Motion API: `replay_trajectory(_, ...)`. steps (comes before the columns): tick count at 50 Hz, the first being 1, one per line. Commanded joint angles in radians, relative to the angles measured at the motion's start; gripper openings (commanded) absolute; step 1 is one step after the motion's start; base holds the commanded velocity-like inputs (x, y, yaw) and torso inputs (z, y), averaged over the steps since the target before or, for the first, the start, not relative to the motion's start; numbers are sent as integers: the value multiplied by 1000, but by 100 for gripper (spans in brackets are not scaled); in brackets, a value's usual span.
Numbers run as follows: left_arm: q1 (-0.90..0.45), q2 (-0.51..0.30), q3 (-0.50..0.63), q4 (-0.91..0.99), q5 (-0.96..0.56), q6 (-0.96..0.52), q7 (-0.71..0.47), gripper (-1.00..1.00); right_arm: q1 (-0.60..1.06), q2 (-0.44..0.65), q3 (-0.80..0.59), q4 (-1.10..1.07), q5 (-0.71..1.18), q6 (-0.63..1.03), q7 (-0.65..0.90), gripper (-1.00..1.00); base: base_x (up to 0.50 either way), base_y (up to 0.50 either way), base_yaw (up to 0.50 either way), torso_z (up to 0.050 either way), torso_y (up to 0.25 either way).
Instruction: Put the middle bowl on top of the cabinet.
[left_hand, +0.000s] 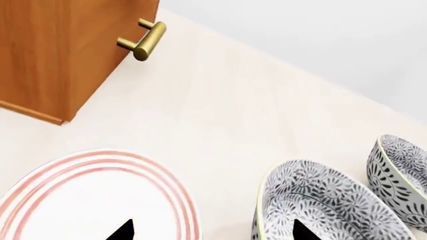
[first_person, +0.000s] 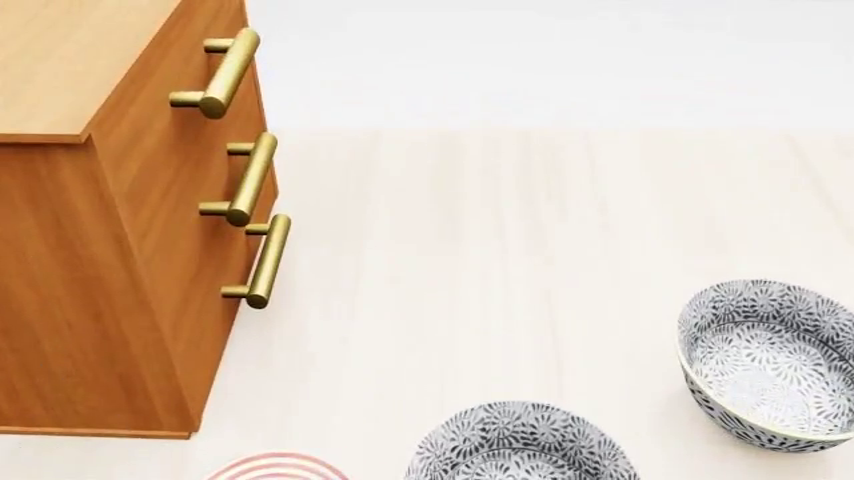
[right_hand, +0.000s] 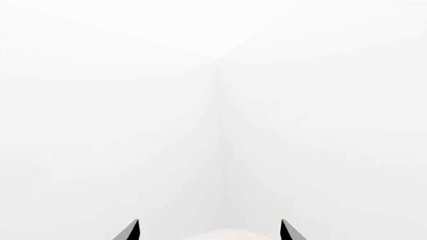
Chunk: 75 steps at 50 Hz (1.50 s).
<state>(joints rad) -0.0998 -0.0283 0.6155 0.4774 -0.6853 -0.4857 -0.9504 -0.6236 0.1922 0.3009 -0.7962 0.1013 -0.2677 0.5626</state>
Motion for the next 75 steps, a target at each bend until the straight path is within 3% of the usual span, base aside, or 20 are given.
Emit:
replay_trajectory(1,-60,-6,69,-48,21,-18,-82,100,2,8,-2,5,3,-2,2,100,0,0,0,0,0)
replay_trajectory(34,-109,2,206,-57,9,4,-145,100,-10,17,-6,-11,3,-2,11,100,0,0,0,0,0)
replay_trajectory(61,-210,17,282,-359,-85,224,-57,100,-6,26,-15,-6,3,-4,17,100,0,0,0,0,0)
replay_trajectory(75,-272,17,350,-413,-177,292,-99,100,-10,34,-20,-11,5,3,15,100,0,0,0,0,0)
